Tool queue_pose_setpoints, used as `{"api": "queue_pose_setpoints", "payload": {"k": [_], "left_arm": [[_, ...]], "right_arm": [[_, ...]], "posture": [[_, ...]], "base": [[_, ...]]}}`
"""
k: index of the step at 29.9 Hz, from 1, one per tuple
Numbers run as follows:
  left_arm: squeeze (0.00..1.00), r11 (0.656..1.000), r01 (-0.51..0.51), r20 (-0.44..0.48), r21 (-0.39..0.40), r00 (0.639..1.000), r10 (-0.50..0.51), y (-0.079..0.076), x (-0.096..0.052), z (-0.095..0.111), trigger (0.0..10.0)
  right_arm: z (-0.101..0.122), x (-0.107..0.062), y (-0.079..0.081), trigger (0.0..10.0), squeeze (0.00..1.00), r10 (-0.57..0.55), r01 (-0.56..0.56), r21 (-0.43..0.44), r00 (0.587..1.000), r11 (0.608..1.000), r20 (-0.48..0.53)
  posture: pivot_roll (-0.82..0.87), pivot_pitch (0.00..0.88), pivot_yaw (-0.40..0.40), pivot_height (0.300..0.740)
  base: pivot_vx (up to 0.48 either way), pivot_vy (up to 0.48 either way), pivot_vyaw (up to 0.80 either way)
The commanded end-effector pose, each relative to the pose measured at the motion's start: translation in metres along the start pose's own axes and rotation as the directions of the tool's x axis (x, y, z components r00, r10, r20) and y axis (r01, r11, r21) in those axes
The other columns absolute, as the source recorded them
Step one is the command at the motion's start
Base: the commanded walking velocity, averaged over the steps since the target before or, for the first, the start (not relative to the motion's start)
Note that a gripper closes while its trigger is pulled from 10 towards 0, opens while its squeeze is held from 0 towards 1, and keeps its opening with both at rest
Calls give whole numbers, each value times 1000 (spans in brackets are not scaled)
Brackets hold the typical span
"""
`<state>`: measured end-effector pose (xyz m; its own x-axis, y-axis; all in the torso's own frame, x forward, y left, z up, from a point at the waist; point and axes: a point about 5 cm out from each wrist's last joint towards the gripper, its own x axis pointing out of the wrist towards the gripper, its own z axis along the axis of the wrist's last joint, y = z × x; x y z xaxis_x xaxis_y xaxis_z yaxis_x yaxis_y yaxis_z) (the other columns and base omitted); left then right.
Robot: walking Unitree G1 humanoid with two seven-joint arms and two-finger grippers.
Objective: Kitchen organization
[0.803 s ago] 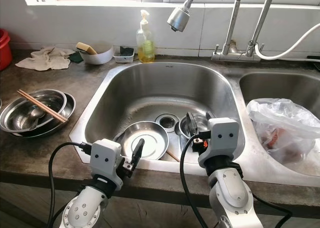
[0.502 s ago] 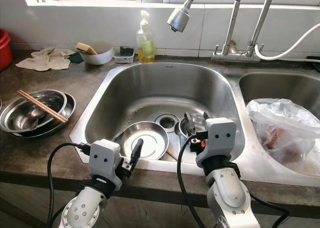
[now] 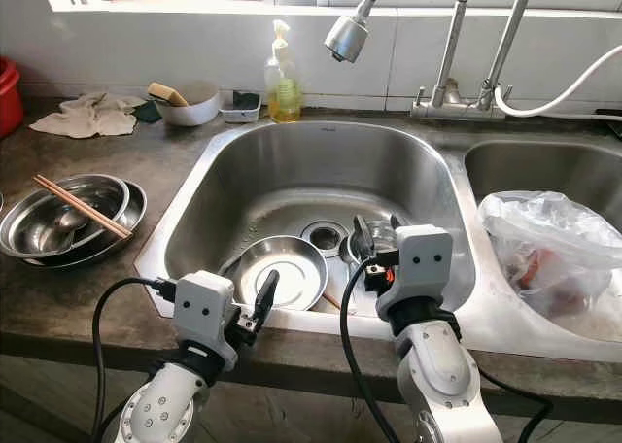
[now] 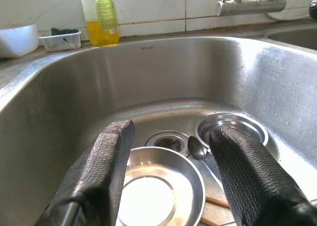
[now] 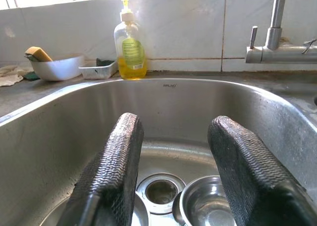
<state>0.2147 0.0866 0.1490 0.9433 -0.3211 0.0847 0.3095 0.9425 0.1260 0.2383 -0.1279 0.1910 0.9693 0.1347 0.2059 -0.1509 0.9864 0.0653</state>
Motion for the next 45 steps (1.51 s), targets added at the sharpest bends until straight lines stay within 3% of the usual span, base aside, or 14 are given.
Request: {"api": "queue_pose_setpoints", "payload": {"k": [1,16,25,41,45], "left_arm": [[0,1000,0,-15,7,1000,0,-1,-3,-2,10000],[0,1000,2,-14,8,1000,-1,-1,-3,-2,10000],[0,1000,-6,4,10,1000,6,-1,0,2,10000],[0,1000,-13,0,20,1000,13,1,1,1,10000],[0,1000,-15,3,22,1000,15,1,0,1,10000]], "right_arm": [[-1,1,1,10000,0,3,-3,10,1000,1000,1],[-7,-2,4,10000,0,11,-11,-10,1000,1000,-28],[3,3,4,10000,0,15,-14,-30,1000,999,27],[0,2,4,10000,0,22,-22,-43,1000,999,19],[-1,2,5,10000,0,25,-24,-50,1000,998,16]], "posture": [[146,76,-17,740],[146,78,-14,740],[147,66,-19,740],[145,60,-15,740],[145,66,-13,740]], "base": [[0,0,0],[-146,0,0],[-304,0,0],[-218,0,0],[0,0,800]]}}
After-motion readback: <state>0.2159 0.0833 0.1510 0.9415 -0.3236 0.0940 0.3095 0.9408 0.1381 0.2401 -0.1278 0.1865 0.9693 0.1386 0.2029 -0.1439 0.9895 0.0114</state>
